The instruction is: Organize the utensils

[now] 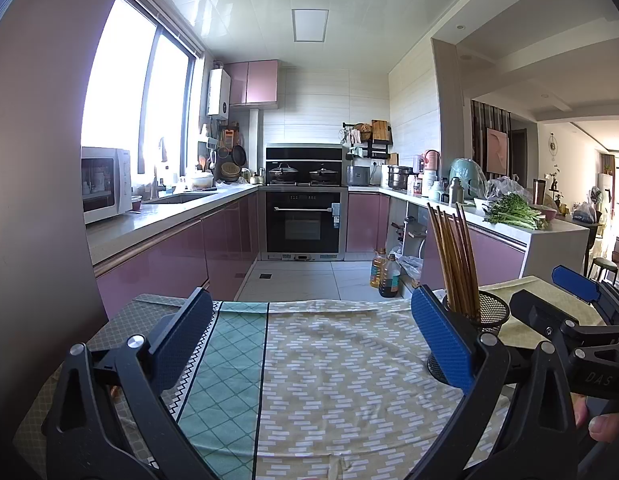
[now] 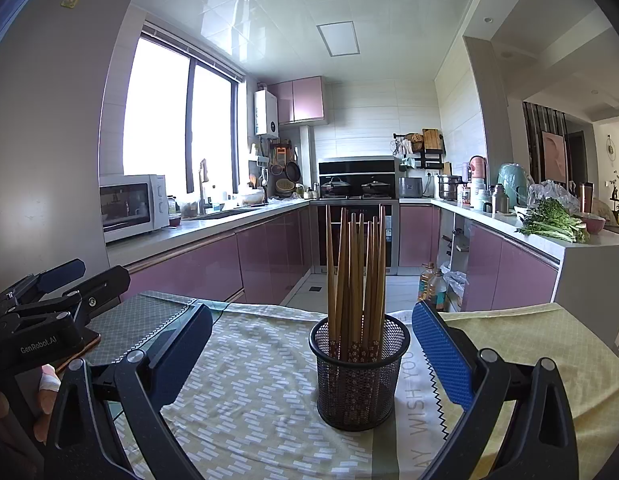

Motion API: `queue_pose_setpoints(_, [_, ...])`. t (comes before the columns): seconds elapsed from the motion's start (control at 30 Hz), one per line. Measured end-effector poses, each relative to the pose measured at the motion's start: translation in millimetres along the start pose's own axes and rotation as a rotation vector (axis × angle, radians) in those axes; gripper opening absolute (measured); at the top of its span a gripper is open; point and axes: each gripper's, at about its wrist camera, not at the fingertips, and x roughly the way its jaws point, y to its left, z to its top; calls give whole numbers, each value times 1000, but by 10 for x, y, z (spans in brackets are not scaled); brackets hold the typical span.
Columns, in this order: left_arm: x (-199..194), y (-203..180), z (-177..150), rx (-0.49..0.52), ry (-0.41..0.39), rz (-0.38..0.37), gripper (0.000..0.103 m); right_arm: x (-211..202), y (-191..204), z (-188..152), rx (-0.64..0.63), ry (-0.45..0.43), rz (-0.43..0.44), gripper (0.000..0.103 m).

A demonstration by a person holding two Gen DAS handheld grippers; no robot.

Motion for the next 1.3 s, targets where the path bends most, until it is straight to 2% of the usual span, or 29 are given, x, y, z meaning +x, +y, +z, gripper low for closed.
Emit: queue_pose_setpoints(1.3, [5,4,-16,1,5,-2,98,6,19,-6,9,0,-6,97])
